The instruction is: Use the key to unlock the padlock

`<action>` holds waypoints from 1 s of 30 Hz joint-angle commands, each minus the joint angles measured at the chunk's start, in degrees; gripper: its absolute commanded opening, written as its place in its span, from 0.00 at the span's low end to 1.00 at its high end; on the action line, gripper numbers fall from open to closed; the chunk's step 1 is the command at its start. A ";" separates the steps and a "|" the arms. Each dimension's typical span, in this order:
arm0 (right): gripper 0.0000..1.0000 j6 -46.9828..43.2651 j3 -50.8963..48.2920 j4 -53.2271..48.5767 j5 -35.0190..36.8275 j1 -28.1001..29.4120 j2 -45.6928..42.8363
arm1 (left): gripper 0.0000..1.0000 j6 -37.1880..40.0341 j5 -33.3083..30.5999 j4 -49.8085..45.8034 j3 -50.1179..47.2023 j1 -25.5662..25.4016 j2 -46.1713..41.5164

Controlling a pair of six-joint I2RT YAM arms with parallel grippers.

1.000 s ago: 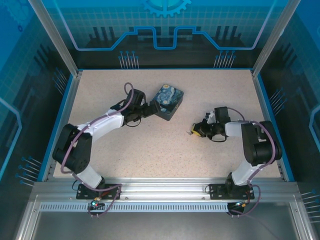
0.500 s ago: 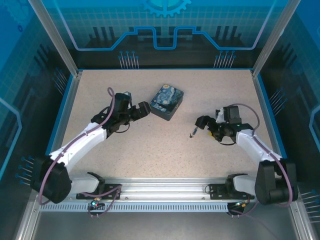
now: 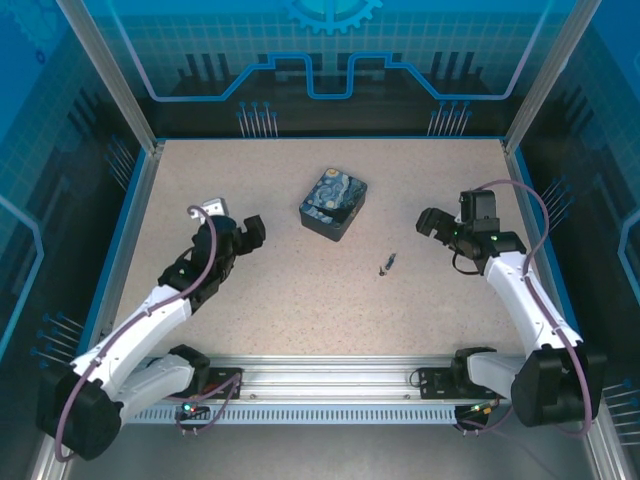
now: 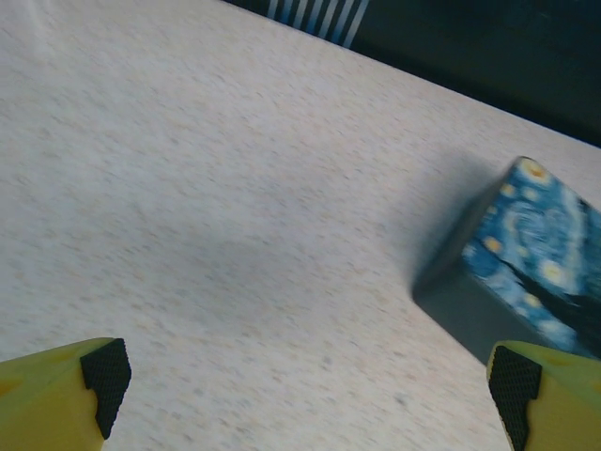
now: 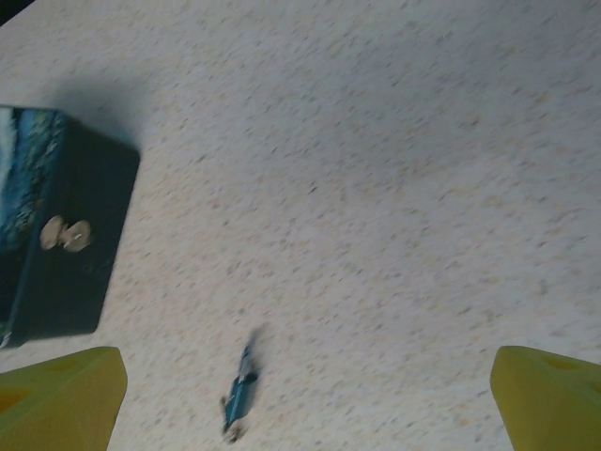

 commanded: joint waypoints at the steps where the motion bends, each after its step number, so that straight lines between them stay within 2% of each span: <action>1: 1.00 -4.31 -2.17 4.56 8.30 -0.76 0.31 | 0.99 8.57 -9.96 13.83 -6.06 0.53 -2.03; 3: 1.00 -7.45 -3.47 7.64 10.07 -0.64 0.31 | 0.99 12.50 -11.46 19.96 -9.21 0.65 -2.18; 8: 1.00 -10.48 -9.43 17.12 16.81 0.25 -1.04 | 0.99 17.87 -10.92 27.38 -12.19 2.42 0.58; 12: 1.00 -11.45 -13.84 26.83 23.43 0.73 0.40 | 0.99 22.71 -8.06 35.08 -12.93 5.10 6.95; 17: 1.00 -12.93 -18.80 39.17 28.46 1.77 4.00 | 0.99 25.96 -4.37 45.94 -13.88 9.44 16.20; 19: 1.00 -14.51 -19.77 43.21 30.04 2.12 6.25 | 0.99 28.55 -3.31 46.67 -12.80 10.14 19.24; 22: 1.00 -17.57 -20.38 48.76 30.44 2.38 10.71 | 0.99 31.77 -1.26 54.78 -14.47 11.02 23.59; 26: 1.00 -23.25 -25.01 61.11 26.54 2.42 11.42 | 0.99 28.14 1.52 59.26 -16.67 14.33 26.81; 30: 1.00 -23.51 -29.42 71.04 19.35 -0.74 13.31 | 0.99 27.42 10.78 61.35 -15.79 17.72 31.30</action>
